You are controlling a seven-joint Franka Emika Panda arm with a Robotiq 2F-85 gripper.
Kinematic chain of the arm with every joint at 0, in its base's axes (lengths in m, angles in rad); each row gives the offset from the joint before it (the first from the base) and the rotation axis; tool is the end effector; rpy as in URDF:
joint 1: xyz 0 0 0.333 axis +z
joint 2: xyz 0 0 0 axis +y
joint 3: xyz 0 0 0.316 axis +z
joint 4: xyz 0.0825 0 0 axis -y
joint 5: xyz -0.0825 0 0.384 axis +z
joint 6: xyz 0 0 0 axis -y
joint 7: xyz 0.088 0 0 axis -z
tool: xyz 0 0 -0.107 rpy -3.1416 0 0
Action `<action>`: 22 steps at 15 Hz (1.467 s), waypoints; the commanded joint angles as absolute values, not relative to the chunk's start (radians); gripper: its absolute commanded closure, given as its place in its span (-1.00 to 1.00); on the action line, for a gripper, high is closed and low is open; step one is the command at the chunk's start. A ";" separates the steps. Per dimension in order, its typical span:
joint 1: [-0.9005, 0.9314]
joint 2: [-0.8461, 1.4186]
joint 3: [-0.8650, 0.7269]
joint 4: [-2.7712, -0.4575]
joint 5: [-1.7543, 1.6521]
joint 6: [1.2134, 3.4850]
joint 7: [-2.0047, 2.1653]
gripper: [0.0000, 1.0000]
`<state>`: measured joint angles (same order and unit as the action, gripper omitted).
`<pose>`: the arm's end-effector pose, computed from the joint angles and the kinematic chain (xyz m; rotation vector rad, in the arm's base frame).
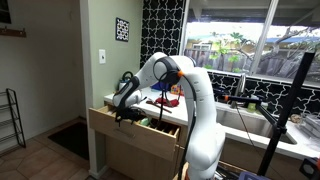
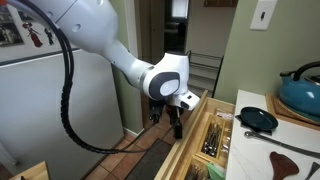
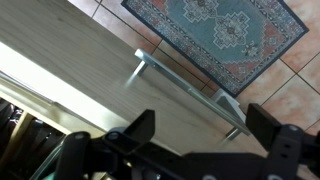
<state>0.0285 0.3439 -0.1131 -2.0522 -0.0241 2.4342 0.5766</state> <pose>0.5954 -0.0489 0.2742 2.9427 -0.9684 0.0804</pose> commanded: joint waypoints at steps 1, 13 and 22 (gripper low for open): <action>0.020 0.388 -0.148 -2.022 -0.047 2.458 0.581 -1.00; -0.013 0.219 -0.092 -2.100 0.020 2.426 0.264 -1.00; -0.106 0.276 -0.076 -2.048 0.012 2.304 -0.274 -1.00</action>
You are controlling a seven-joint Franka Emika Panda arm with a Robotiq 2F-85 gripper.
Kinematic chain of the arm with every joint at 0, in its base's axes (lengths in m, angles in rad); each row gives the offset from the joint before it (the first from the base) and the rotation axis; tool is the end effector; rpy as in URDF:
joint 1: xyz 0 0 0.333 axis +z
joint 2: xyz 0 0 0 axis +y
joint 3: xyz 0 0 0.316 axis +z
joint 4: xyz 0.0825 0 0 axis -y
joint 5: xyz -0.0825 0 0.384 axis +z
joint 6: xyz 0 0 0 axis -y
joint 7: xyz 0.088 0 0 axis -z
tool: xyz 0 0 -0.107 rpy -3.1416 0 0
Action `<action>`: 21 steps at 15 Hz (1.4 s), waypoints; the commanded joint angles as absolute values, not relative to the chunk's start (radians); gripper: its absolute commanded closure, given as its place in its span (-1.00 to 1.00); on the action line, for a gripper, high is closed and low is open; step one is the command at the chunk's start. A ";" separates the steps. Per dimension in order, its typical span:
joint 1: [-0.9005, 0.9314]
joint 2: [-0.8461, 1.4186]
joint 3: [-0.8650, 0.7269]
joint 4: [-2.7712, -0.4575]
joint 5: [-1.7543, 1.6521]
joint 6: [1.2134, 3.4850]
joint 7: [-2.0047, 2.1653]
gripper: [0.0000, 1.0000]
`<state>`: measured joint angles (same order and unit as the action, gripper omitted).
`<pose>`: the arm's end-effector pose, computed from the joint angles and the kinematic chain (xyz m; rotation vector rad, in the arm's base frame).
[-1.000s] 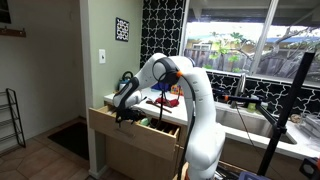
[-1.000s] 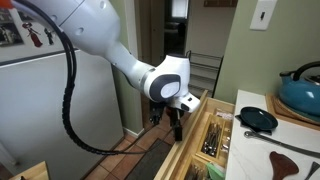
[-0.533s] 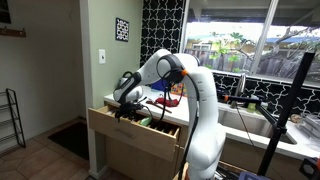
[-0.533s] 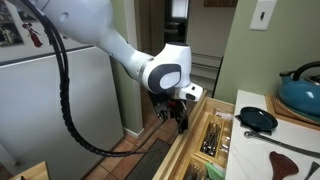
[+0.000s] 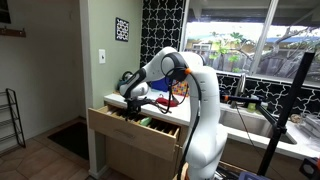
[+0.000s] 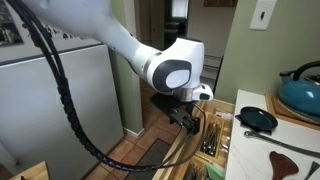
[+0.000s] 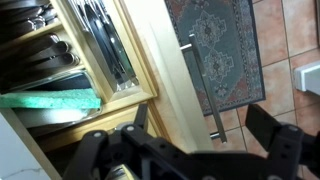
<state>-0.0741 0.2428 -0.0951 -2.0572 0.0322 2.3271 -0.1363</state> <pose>0.5802 -0.0972 0.3216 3.1368 -0.0809 0.0443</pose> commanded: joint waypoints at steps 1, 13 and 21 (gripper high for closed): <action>-0.115 0.286 -0.065 -2.047 0.028 2.297 -0.334 -1.00; -0.138 0.294 0.019 -2.011 0.120 1.977 -0.636 -1.00; -0.116 0.307 -0.023 -2.002 0.059 2.094 -0.400 -1.00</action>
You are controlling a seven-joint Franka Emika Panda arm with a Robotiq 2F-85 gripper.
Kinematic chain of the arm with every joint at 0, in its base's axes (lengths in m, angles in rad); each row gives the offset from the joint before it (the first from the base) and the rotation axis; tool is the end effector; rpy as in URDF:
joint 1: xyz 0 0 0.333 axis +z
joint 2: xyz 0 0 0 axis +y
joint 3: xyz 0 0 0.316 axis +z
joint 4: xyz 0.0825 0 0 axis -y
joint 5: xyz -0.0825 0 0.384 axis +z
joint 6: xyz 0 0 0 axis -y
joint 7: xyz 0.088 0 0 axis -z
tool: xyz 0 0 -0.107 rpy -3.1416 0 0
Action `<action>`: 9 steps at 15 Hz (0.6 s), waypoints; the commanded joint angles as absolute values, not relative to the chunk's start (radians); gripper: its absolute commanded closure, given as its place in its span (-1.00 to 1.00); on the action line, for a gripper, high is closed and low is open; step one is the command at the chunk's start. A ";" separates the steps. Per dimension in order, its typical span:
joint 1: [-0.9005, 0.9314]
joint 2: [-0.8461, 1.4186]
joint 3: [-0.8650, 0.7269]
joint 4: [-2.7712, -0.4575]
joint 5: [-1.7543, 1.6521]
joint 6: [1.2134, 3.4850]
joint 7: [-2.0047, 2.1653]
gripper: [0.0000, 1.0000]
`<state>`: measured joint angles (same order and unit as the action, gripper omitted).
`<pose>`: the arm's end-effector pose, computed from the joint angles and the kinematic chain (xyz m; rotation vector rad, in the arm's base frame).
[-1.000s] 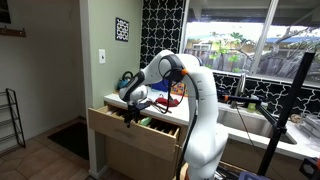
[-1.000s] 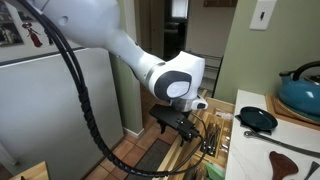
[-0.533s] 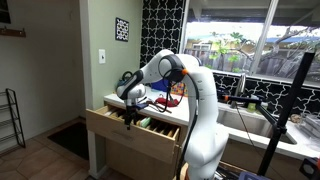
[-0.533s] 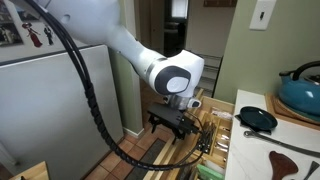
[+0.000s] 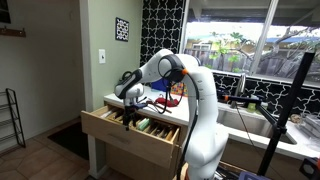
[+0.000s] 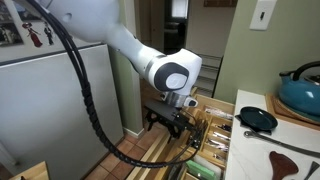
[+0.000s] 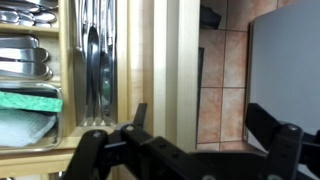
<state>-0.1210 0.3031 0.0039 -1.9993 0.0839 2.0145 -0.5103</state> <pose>0.5647 -0.0615 0.2874 -2.9175 -0.5101 0.3755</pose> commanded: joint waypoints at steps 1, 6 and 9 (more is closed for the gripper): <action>-0.119 0.307 -0.031 -2.001 0.059 2.123 -0.362 -1.00; -0.108 0.318 -0.092 -2.002 -0.009 2.253 -0.122 -1.00; -0.100 0.307 -0.136 -2.018 -0.085 2.295 0.040 -0.44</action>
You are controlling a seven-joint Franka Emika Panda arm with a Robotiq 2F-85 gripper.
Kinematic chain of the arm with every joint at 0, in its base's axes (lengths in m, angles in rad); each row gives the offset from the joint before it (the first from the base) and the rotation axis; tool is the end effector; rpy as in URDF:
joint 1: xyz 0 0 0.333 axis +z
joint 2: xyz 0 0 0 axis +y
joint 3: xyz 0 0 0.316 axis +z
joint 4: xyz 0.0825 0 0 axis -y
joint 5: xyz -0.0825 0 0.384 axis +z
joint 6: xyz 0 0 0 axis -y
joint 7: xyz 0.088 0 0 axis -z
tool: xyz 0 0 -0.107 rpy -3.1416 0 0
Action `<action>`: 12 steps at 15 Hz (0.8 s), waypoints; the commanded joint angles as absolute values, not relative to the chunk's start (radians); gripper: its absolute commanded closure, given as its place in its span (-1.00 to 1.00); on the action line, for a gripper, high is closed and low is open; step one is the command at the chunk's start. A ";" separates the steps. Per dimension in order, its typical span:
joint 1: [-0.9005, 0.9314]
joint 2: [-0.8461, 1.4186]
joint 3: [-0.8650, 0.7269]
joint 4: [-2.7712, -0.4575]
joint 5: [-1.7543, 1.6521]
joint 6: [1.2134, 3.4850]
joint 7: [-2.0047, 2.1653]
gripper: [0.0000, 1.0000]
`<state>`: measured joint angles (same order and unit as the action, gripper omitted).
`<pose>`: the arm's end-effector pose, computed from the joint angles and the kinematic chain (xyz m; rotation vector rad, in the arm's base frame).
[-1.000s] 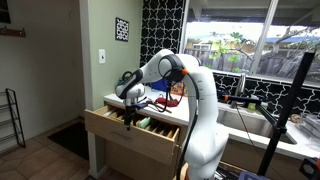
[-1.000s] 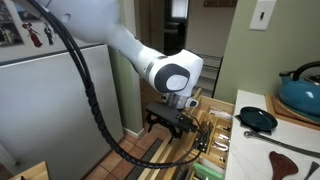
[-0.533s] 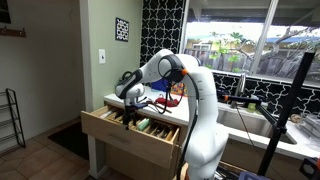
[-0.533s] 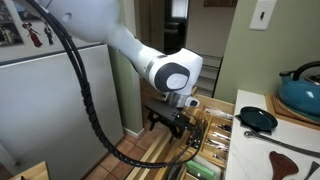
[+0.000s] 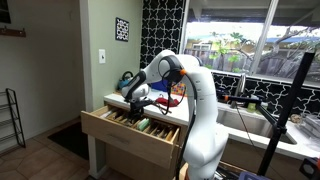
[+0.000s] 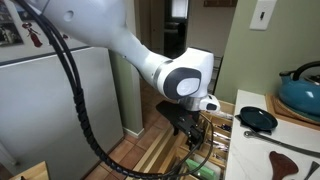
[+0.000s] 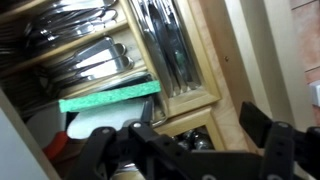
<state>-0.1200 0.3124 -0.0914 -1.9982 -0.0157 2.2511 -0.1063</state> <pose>0.5834 -0.1239 0.2991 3.1064 -0.1419 -0.0995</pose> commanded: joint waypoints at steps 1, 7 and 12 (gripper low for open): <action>-0.097 0.302 -0.150 -2.019 -0.112 2.291 0.099 -0.50; -0.076 0.323 -0.223 -2.004 -0.237 2.243 0.416 -0.39; -0.085 0.354 -0.229 -2.002 -0.216 2.252 0.486 0.27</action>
<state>-0.0933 0.3352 -0.2158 -2.0014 -0.2132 2.2496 0.4454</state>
